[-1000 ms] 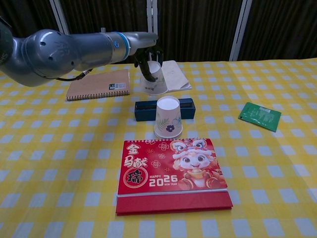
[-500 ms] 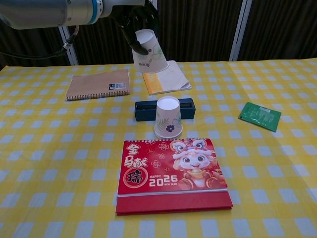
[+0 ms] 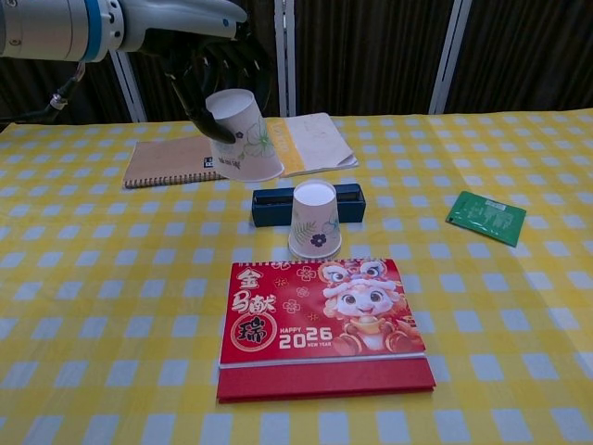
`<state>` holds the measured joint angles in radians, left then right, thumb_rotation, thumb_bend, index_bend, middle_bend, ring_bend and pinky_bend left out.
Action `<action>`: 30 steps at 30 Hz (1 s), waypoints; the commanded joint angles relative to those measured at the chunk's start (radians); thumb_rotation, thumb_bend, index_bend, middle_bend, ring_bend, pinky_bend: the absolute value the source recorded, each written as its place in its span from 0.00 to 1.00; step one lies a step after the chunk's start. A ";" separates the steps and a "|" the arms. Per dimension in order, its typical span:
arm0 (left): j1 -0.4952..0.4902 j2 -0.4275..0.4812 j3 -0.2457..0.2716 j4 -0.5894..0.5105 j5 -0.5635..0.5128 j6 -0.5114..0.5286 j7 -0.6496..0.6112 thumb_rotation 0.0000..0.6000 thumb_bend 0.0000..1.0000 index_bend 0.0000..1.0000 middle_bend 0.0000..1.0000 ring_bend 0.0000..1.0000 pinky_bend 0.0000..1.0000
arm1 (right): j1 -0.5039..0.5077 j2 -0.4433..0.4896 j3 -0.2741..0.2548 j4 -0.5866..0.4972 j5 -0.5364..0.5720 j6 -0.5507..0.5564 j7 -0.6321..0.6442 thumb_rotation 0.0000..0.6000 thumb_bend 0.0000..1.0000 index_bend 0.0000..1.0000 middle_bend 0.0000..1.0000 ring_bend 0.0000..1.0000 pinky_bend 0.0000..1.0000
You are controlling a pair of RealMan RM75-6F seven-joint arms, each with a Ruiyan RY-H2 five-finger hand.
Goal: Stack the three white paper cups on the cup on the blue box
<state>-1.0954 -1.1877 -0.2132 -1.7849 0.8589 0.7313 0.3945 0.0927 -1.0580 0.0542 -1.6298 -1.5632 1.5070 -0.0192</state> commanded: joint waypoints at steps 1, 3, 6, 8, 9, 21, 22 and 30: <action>-0.017 -0.048 0.010 0.026 0.006 0.015 0.015 1.00 0.23 0.45 0.43 0.41 0.48 | 0.000 0.000 0.001 0.001 0.002 0.000 0.002 1.00 0.00 0.06 0.00 0.00 0.00; -0.027 -0.074 0.011 0.041 0.008 0.023 0.022 1.00 0.23 0.45 0.43 0.41 0.48 | 0.000 0.001 0.002 0.002 0.004 -0.001 0.004 1.00 0.00 0.06 0.00 0.00 0.00; -0.044 -0.119 0.007 0.073 0.003 0.035 0.028 1.00 0.23 0.45 0.43 0.41 0.48 | 0.000 0.001 0.003 0.005 0.008 -0.004 0.009 1.00 0.00 0.06 0.00 0.00 0.00; -0.055 -0.136 0.007 0.090 -0.003 0.037 0.036 1.00 0.23 0.45 0.43 0.41 0.47 | 0.000 0.002 0.004 0.007 0.010 -0.004 0.012 1.00 0.00 0.06 0.00 0.00 0.00; -0.063 -0.146 0.008 0.101 -0.009 0.038 0.044 1.00 0.23 0.45 0.43 0.41 0.47 | 0.000 0.003 0.005 0.008 0.013 -0.005 0.015 1.00 0.00 0.06 0.00 0.00 0.00; -0.115 -0.229 0.014 0.184 -0.060 0.038 0.083 1.00 0.23 0.45 0.43 0.41 0.47 | 0.003 0.003 0.010 0.020 0.024 -0.015 0.031 1.00 0.00 0.06 0.00 0.00 0.00; -0.118 -0.232 0.014 0.188 -0.064 0.036 0.085 1.00 0.23 0.45 0.43 0.41 0.47 | 0.004 0.003 0.010 0.021 0.025 -0.016 0.032 1.00 0.00 0.06 0.00 0.00 0.00; -0.138 -0.230 0.023 0.192 -0.103 0.018 0.084 1.00 0.23 0.45 0.43 0.41 0.46 | 0.004 0.003 0.013 0.024 0.029 -0.017 0.036 1.00 0.00 0.06 0.00 0.00 0.00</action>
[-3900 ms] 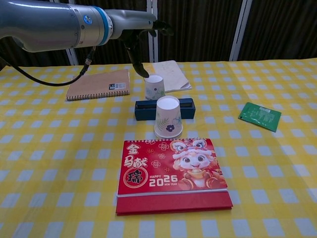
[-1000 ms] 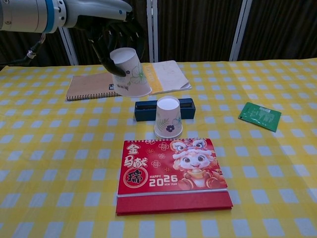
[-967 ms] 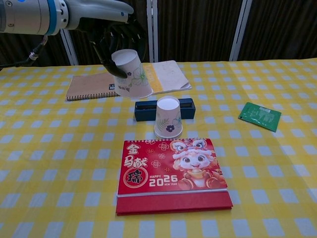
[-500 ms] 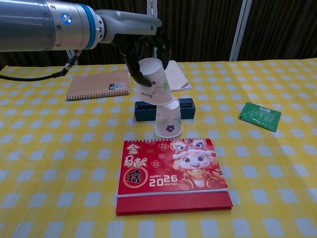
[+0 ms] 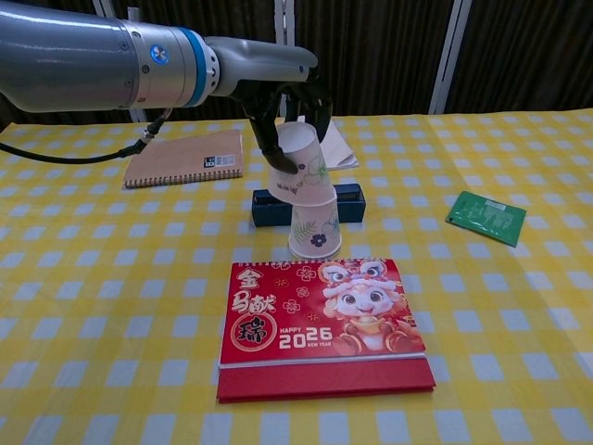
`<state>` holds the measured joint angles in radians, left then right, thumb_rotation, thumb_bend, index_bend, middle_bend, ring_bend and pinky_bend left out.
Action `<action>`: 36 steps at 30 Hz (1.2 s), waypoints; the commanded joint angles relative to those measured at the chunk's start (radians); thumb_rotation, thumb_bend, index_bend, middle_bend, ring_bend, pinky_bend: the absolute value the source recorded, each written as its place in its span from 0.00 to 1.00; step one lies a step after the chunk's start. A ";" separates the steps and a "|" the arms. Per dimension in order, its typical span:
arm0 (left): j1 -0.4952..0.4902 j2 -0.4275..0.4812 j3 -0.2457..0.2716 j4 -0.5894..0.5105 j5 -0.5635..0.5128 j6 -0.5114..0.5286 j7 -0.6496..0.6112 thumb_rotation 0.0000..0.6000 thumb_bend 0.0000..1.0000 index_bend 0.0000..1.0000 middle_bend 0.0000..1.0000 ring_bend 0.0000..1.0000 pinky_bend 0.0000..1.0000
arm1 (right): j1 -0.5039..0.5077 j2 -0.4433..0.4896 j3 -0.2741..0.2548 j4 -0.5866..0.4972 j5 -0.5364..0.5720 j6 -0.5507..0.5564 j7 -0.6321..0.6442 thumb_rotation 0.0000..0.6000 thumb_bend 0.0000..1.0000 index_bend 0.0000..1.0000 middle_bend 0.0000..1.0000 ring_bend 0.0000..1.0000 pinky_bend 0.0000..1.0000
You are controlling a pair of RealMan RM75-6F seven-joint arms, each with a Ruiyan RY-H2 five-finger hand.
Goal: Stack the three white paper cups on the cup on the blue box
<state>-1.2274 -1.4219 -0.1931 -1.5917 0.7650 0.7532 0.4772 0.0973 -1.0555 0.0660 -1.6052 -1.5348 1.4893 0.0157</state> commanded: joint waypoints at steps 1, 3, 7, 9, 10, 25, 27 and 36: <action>-0.008 0.006 0.003 -0.002 -0.012 -0.002 0.002 1.00 0.23 0.45 0.42 0.41 0.46 | -0.001 0.001 0.001 0.000 0.001 0.001 0.001 1.00 0.00 0.06 0.00 0.00 0.00; -0.011 0.008 0.007 -0.003 -0.014 0.001 0.006 1.00 0.23 0.45 0.42 0.41 0.46 | -0.001 0.001 0.001 -0.001 0.002 0.001 0.002 1.00 0.00 0.06 0.00 0.00 0.00; -0.017 0.001 0.010 0.003 -0.015 0.005 0.005 1.00 0.23 0.45 0.42 0.41 0.46 | 0.000 0.000 -0.002 -0.001 -0.002 -0.001 -0.001 1.00 0.00 0.06 0.00 0.00 0.00; -0.024 -0.010 0.011 0.016 -0.019 0.005 0.007 1.00 0.22 0.45 0.41 0.41 0.46 | 0.001 -0.001 -0.003 -0.001 -0.004 -0.004 -0.004 1.00 0.00 0.06 0.00 0.00 0.00; -0.027 -0.014 0.011 0.022 -0.026 0.001 0.007 1.00 0.22 0.45 0.41 0.41 0.46 | 0.001 -0.002 -0.004 -0.001 -0.006 -0.004 -0.005 1.00 0.00 0.06 0.00 0.00 0.00; -0.039 -0.038 0.009 0.064 -0.023 -0.029 -0.041 1.00 0.08 0.13 0.07 0.11 0.28 | 0.006 -0.005 -0.004 0.001 -0.001 -0.016 -0.005 1.00 0.00 0.06 0.00 0.00 0.00; -0.033 -0.049 0.004 0.076 -0.002 -0.026 -0.065 1.00 0.08 0.05 0.01 0.04 0.20 | 0.006 -0.005 -0.004 0.003 0.001 -0.017 -0.003 1.00 0.00 0.06 0.00 0.00 0.00; 0.046 -0.023 -0.022 0.066 0.138 0.013 -0.215 1.00 0.51 0.04 0.00 0.01 0.15 | 0.006 -0.003 -0.003 0.005 0.004 -0.019 0.005 1.00 0.00 0.06 0.00 0.00 0.00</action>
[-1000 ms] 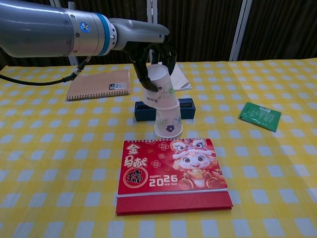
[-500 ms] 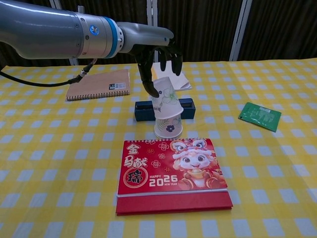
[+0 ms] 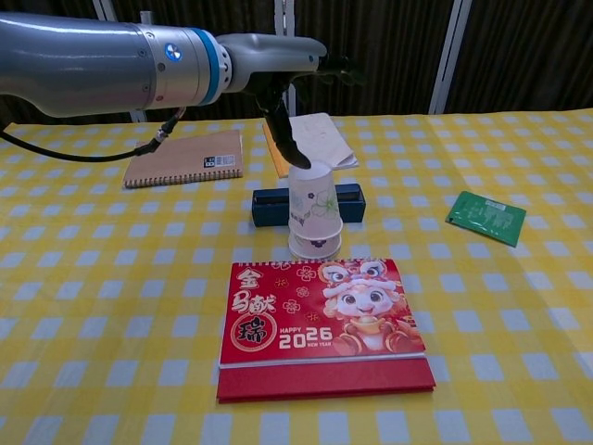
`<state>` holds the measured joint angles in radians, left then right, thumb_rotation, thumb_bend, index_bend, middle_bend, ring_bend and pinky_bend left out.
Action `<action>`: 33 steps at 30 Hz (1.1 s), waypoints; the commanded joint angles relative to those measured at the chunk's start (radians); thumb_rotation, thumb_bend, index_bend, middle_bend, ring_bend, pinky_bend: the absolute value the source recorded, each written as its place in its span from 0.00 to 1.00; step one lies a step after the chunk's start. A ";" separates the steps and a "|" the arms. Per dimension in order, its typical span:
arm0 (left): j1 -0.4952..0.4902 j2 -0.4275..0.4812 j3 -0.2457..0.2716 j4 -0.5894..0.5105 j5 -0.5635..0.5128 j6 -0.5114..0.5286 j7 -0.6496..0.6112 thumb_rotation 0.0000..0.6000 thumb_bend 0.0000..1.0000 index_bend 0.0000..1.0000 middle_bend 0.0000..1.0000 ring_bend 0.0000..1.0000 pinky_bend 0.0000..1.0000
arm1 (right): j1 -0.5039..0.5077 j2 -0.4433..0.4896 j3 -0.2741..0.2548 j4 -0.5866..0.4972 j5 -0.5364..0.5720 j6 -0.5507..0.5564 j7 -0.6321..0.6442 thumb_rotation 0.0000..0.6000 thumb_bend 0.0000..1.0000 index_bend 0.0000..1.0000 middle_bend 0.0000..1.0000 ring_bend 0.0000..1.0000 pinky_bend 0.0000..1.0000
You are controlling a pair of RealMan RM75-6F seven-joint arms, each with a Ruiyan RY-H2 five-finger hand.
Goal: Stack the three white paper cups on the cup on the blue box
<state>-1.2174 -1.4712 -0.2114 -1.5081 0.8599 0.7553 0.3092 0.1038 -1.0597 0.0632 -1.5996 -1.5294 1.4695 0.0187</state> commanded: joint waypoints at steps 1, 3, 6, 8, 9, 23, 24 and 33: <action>0.044 0.034 -0.002 -0.025 0.053 0.011 -0.061 1.00 0.59 0.04 0.00 0.01 0.15 | 0.000 0.001 0.000 0.000 -0.002 0.001 0.002 1.00 0.00 0.06 0.00 0.00 0.00; 0.065 0.051 0.001 -0.042 0.081 0.010 -0.095 1.00 0.76 0.04 0.00 0.01 0.16 | -0.001 0.002 0.000 -0.001 -0.003 0.003 0.004 1.00 0.00 0.06 0.00 0.00 0.00; 0.097 0.069 0.013 -0.059 0.125 0.014 -0.139 1.00 0.87 0.05 0.00 0.01 0.16 | -0.001 0.003 -0.001 -0.003 -0.005 0.004 0.005 1.00 0.00 0.06 0.00 0.00 0.00; 0.121 0.081 0.025 -0.066 0.159 0.023 -0.165 1.00 0.88 0.05 0.00 0.01 0.16 | -0.002 0.004 -0.002 -0.006 -0.010 0.007 0.004 1.00 0.00 0.06 0.00 0.00 0.00; 0.131 0.085 0.030 -0.068 0.171 0.029 -0.174 1.00 0.88 0.06 0.00 0.01 0.16 | -0.002 0.004 -0.002 -0.007 -0.011 0.009 0.004 1.00 0.00 0.06 0.00 0.00 0.00; 0.464 0.230 0.206 -0.071 0.416 0.391 -0.285 1.00 0.87 0.08 0.00 0.01 0.12 | -0.010 0.015 -0.016 -0.028 -0.053 0.034 0.016 1.00 0.00 0.06 0.00 0.00 0.00; 0.510 0.249 0.228 -0.067 0.442 0.446 -0.307 1.00 0.87 0.08 0.00 0.01 0.12 | -0.011 0.017 -0.018 -0.032 -0.060 0.039 0.017 1.00 0.00 0.06 0.00 0.00 0.00; 0.809 0.323 0.347 -0.056 0.559 0.783 -0.435 1.00 0.87 0.00 0.00 0.00 0.00 | -0.011 0.021 -0.028 -0.046 -0.093 0.049 0.023 1.00 0.00 0.06 0.00 0.00 0.00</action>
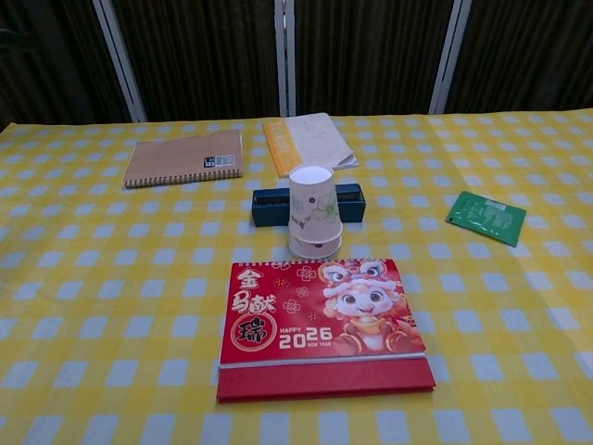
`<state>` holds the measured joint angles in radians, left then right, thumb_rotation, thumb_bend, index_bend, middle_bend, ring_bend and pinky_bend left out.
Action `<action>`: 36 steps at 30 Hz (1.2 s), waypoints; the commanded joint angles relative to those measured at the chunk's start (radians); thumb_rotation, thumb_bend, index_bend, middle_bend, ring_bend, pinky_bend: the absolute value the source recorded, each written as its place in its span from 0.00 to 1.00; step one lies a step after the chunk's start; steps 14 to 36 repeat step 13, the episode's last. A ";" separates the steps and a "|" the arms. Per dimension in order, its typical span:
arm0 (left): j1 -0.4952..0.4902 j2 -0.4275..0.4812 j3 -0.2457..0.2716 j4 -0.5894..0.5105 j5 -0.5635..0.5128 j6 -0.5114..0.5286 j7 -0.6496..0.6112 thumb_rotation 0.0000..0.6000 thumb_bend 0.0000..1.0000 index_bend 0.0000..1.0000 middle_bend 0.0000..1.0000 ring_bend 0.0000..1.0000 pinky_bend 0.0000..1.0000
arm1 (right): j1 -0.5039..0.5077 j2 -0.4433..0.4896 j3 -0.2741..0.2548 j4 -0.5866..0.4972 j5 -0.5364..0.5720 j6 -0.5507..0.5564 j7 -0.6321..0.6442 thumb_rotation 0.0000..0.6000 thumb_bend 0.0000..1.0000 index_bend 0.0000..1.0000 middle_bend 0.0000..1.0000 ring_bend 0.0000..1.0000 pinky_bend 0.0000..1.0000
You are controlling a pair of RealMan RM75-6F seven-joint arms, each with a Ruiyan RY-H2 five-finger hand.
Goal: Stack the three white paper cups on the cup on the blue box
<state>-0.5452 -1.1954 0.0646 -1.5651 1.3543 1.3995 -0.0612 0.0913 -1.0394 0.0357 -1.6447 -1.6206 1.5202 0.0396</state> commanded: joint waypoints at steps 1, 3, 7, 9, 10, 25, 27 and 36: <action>0.162 0.051 0.079 -0.003 0.074 0.167 -0.069 1.00 0.87 0.00 0.00 0.00 0.00 | 0.002 0.001 -0.001 -0.001 -0.004 -0.002 0.005 1.00 0.00 0.06 0.00 0.00 0.00; 0.206 0.057 0.097 -0.013 0.094 0.214 -0.071 1.00 0.87 0.00 0.00 0.00 0.00 | 0.003 0.002 -0.002 -0.002 -0.006 -0.002 0.010 1.00 0.00 0.06 0.00 0.00 0.00; 0.286 0.082 0.132 -0.071 0.132 0.287 -0.057 1.00 0.70 0.00 0.00 0.00 0.00 | 0.007 0.007 0.000 -0.003 -0.010 -0.002 0.025 1.00 0.00 0.06 0.00 0.00 0.00; 0.309 0.088 0.137 -0.091 0.150 0.313 -0.045 1.00 0.64 0.00 0.00 0.00 0.00 | 0.008 0.009 0.000 -0.001 -0.009 -0.004 0.032 1.00 0.00 0.06 0.00 0.00 0.00; 0.323 0.090 0.138 -0.099 0.166 0.330 -0.033 1.00 0.64 0.00 0.00 0.00 0.00 | 0.008 0.010 0.001 0.000 -0.007 -0.004 0.037 1.00 0.00 0.06 0.00 0.00 0.00; 0.337 0.095 0.140 -0.108 0.193 0.338 -0.007 1.00 0.64 0.00 0.00 0.00 0.00 | 0.009 0.013 0.002 0.002 -0.005 -0.005 0.046 1.00 0.00 0.06 0.00 0.00 0.00; 0.337 0.095 0.140 -0.108 0.193 0.338 -0.007 1.00 0.64 0.00 0.00 0.00 0.00 | 0.009 0.013 0.002 0.002 -0.005 -0.005 0.046 1.00 0.00 0.06 0.00 0.00 0.00; 0.337 0.095 0.140 -0.108 0.193 0.338 -0.007 1.00 0.64 0.00 0.00 0.00 0.00 | 0.009 0.013 0.002 0.002 -0.005 -0.005 0.046 1.00 0.00 0.06 0.00 0.00 0.00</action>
